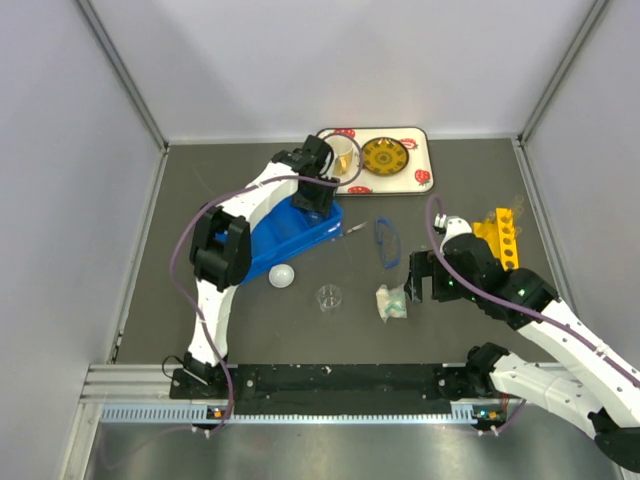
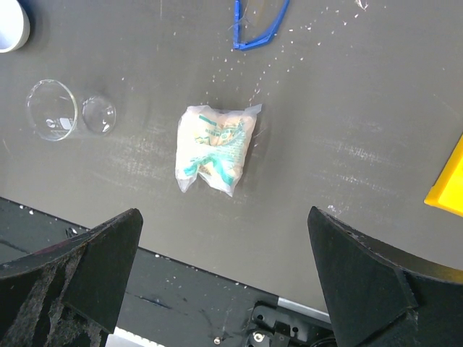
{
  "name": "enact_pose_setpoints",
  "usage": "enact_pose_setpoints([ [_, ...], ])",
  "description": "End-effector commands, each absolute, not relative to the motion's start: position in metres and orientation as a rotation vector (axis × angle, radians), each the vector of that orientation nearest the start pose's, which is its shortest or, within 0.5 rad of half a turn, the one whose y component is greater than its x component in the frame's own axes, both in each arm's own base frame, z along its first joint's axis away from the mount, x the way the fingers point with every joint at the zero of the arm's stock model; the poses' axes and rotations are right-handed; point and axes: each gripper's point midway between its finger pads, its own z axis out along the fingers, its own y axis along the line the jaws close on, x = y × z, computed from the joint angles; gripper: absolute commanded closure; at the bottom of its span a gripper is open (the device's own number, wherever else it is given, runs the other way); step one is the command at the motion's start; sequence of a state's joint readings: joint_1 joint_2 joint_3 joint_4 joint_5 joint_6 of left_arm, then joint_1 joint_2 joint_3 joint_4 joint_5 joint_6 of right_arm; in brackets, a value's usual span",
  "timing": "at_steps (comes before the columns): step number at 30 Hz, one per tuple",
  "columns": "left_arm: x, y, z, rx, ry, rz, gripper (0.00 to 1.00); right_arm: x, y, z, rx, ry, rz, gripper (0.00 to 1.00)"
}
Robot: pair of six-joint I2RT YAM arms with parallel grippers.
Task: Organize the chemistry lab equipment
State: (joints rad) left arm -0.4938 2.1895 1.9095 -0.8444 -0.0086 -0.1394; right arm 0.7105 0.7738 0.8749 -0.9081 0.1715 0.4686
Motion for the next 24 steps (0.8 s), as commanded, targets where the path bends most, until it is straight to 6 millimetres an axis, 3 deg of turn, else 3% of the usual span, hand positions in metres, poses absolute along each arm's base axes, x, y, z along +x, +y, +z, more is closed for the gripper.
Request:
enact_pose_setpoints([
  [1, 0.433, -0.244, 0.150, 0.511, 2.544, -0.255, 0.35, 0.176, 0.134, 0.180, -0.188, 2.355, 0.378, 0.01],
  [8, 0.406, -0.231, 0.214, 0.525, 2.467, -0.175, 0.35, 0.177, 0.136, 0.186, -0.204, 2.334, 0.395, 0.01],
  [13, 0.362, -0.225, 0.247, 0.528, 2.435, -0.160, 0.35, 0.177, 0.137, 0.187, -0.226, 2.328, 0.396, 0.01],
  [14, 0.351, -0.223, 0.238, 0.526, 2.463, -0.149, 0.35, 0.176, 0.138, 0.187, -0.227, 2.331, 0.405, 0.01],
  [16, 0.333, -0.218, 0.247, 0.521, 2.444, -0.137, 0.35, 0.175, 0.140, 0.189, -0.238, 2.328, 0.421, 0.01],
  [18, 0.314, -0.212, 0.232, 0.495, 2.489, -0.130, 0.35, 0.173, 0.144, 0.192, -0.243, 2.325, 0.450, 0.01],
  [19, 0.301, -0.213, 0.239, 0.474, 2.476, -0.169, 0.35, 0.174, 0.145, 0.193, -0.247, 2.321, 0.457, 0.01],
  [20, 0.290, -0.211, 0.223, 0.481, 2.504, -0.163, 0.35, 0.174, 0.147, 0.195, -0.252, 2.317, 0.472, 0.01],
  [22, 0.271, -0.215, 0.223, 0.460, 2.479, -0.221, 0.35, 0.175, 0.149, 0.200, -0.267, 2.305, 0.479, 0.01],
  [24, 0.253, -0.216, 0.198, 0.456, 2.512, -0.252, 0.32, 0.177, 0.152, 0.204, -0.278, 2.304, 0.484, 0.01],
])
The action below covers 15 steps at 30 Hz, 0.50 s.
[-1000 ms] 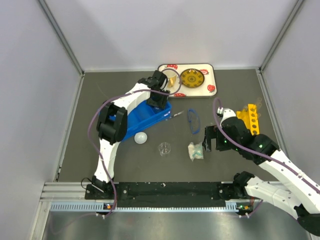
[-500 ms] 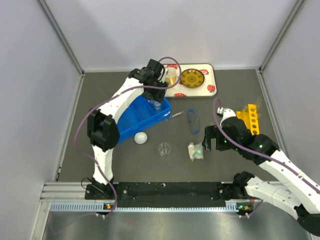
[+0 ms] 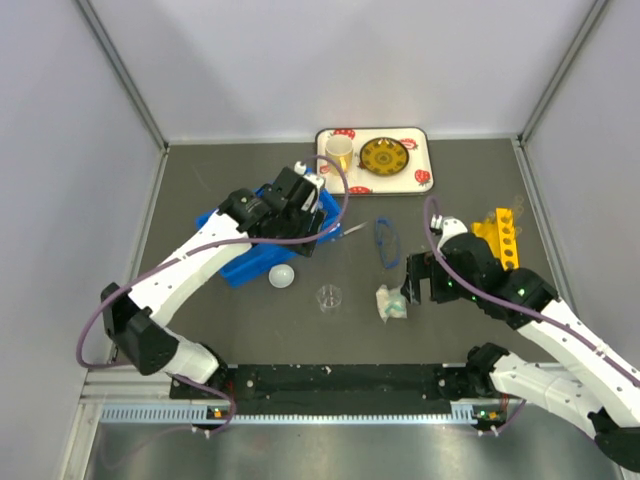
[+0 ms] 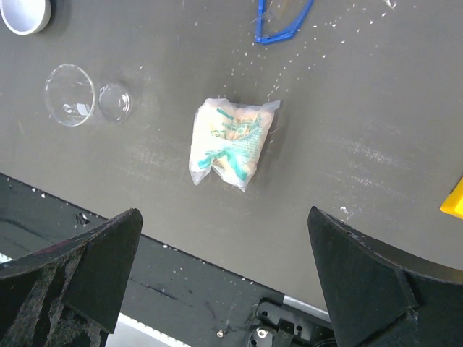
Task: Organize the chemistry lab equipment
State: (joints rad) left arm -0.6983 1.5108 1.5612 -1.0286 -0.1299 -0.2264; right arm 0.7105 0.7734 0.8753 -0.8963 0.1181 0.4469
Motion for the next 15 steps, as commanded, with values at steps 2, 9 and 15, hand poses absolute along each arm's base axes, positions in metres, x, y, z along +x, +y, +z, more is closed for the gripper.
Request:
enact_pose_setpoints([
  [2, 0.231, -0.216, 0.177, 0.454, 2.538, -0.292, 0.29, 0.178, 0.156, 0.204, -0.294, 2.316, 0.490, 0.01],
  [9, 0.202, -0.225, 0.137, 0.453, 2.546, -0.402, 0.19, 0.181, 0.166, 0.203, -0.313, 2.326, 0.511, 0.01],
  [15, 0.203, -0.240, 0.124, 0.477, 2.553, -0.417, 0.18, 0.180, 0.164, 0.196, -0.299, 2.339, 0.502, 0.01],
])
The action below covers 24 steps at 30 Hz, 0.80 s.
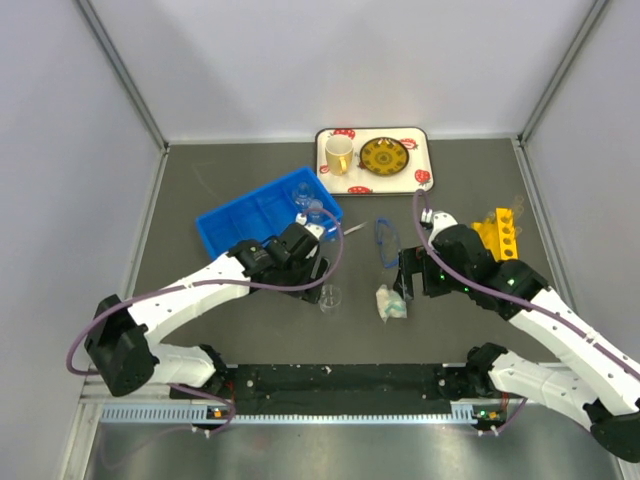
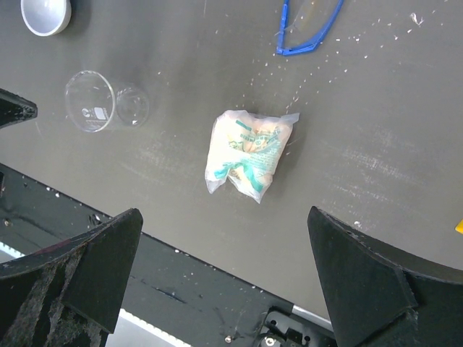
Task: Organize the chemistry lab equipment
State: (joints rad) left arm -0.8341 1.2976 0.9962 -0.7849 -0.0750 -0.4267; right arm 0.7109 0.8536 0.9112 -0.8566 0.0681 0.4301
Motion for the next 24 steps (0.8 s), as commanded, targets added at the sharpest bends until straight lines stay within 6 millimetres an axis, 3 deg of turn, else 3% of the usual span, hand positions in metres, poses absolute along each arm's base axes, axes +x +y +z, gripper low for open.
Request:
enact_pose_setpoints([
  [1, 0.206, -0.243, 0.123, 0.477, 2.552, -0.418, 0.19, 0.180, 0.164, 0.196, -0.297, 2.340, 0.505, 0.01],
  [15, 0.226, -0.264, 0.089, 0.541, 2.594, -0.364, 0.25, 0.175, 0.156, 0.184, -0.273, 2.355, 0.478, 0.01],
  [22, 0.228, -0.272, 0.075, 0.589, 2.613, -0.364, 0.46, 0.175, 0.153, 0.180, -0.259, 2.362, 0.463, 0.01],
  [24, 0.229, -0.273, 0.072, 0.594, 2.621, -0.368, 0.58, 0.174, 0.152, 0.179, -0.256, 2.362, 0.462, 0.01],
])
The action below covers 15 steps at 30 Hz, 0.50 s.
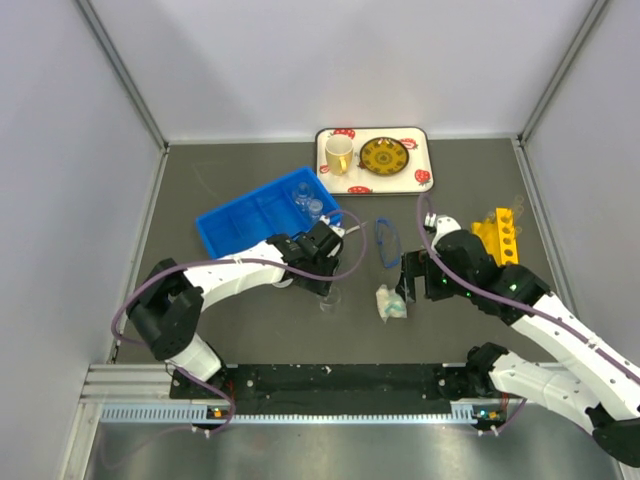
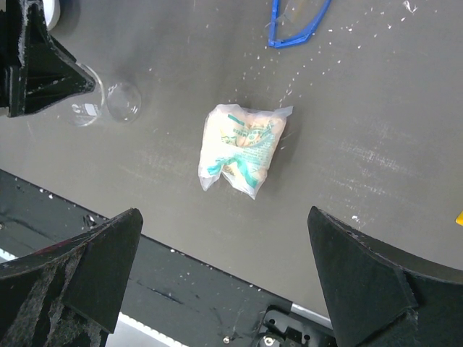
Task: Organize the chemistry lab equipment
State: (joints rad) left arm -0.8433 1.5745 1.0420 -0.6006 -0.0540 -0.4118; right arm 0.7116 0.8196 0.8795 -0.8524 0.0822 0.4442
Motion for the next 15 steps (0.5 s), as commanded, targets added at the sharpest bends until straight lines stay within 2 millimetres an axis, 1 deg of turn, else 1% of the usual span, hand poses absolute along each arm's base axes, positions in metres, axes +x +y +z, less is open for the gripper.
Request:
enact_pose_setpoints([
  [1, 0.229, -0.275, 0.072, 0.600, 2.618, -0.370, 0.65, 0.174, 0.152, 0.179, -0.253, 2.359, 0.463, 0.01],
  [2, 0.229, -0.276, 0.072, 0.601, 2.618, -0.374, 0.74, 0.174, 0.151, 0.178, -0.251, 2.362, 0.461, 0.01],
  [3, 0.230, -0.275, 0.072, 0.600, 2.618, -0.370, 0.77, 0.174, 0.151, 0.178, -0.249, 2.363, 0.459, 0.01],
  [5, 0.230, -0.276, 0.071, 0.603, 2.620, -0.367, 0.78, 0.174, 0.150, 0.177, -0.244, 2.361, 0.457, 0.01],
  [7, 0.230, -0.276, 0.072, 0.607, 2.618, -0.369, 0.84, 0.173, 0.150, 0.177, -0.247, 2.364, 0.455, 0.01],
  [8, 0.231, -0.276, 0.073, 0.609, 2.619, -0.366, 0.89, 0.174, 0.150, 0.177, -0.248, 2.362, 0.453, 0.01],
  [9, 0.230, -0.275, 0.074, 0.609, 2.622, -0.361, 1.00, 0.174, 0.150, 0.177, -0.245, 2.360, 0.453, 0.01],
  [11, 0.233, -0.276, 0.080, 0.608, 2.615, -0.360, 1.00, 0.174, 0.150, 0.177, -0.247, 2.361, 0.450, 0.01],
  [14, 0.235, -0.271, 0.099, 0.623, 2.607, -0.312, 1.00, 0.175, 0.149, 0.178, -0.245, 2.358, 0.445, 0.01],
  [15, 0.239, -0.269, 0.116, 0.628, 2.587, -0.295, 1.00, 0.175, 0.149, 0.179, -0.247, 2.352, 0.445, 0.01],
])
